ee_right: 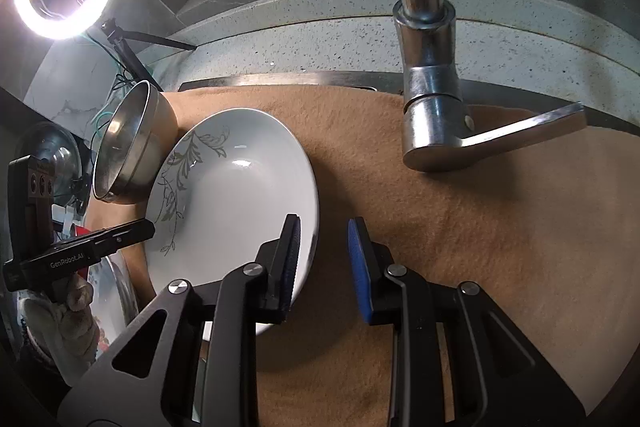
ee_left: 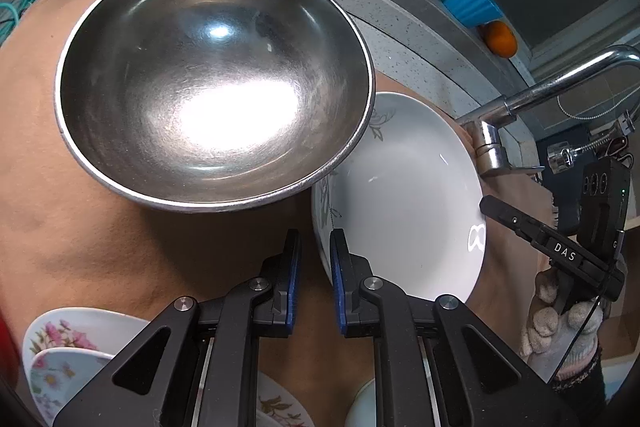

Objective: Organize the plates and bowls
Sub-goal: 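Move the right tool toward the grey-leaf white plate, then grasp the grey-leaf white plate rim with the right tool and lift it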

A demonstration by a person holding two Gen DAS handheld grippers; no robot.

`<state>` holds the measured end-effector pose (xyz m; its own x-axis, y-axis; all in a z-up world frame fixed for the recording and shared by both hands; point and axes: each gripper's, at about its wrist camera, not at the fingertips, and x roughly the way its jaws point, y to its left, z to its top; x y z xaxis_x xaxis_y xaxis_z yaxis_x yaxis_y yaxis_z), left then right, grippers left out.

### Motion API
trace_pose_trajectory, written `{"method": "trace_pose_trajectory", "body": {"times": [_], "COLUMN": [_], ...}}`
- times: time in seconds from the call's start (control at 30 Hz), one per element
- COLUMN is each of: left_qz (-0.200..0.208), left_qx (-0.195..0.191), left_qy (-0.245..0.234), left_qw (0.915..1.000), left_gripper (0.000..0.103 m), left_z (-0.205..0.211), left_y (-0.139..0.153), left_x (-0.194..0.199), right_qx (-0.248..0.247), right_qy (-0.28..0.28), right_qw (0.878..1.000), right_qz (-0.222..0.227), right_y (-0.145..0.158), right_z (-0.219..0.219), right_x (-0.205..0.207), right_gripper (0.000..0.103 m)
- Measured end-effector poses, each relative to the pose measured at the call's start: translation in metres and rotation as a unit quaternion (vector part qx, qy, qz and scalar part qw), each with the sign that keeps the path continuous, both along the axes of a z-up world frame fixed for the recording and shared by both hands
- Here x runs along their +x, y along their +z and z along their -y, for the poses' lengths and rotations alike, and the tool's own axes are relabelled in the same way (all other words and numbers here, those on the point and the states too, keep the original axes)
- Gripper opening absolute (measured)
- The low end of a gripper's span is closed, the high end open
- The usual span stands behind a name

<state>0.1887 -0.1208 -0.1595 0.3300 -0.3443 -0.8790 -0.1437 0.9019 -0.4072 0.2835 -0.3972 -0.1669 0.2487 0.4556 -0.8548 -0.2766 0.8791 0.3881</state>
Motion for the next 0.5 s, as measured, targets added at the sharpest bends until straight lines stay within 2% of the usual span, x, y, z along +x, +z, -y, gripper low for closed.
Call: {"method": "trace_pose_trajectory", "body": {"times": [0.13,0.5], "left_qz": [-0.006,-0.012], "left_qx": [0.001,0.017], "left_qy": [0.001,-0.021], "left_qw": [1.0,0.9996], "left_gripper": [0.013,0.01], "left_z": [-0.001,0.012], "left_y": [-0.003,-0.003], "left_x": [0.003,0.01], "right_qx": [0.009,0.022], "right_qy": [0.004,0.006], "right_qw": [1.0,0.999], "right_qz": [-0.008,-0.022], "right_y": [-0.005,-0.011], "right_z": [-0.001,-0.007], "right_x": [0.004,0.007], "right_gripper": [0.018,0.007]}}
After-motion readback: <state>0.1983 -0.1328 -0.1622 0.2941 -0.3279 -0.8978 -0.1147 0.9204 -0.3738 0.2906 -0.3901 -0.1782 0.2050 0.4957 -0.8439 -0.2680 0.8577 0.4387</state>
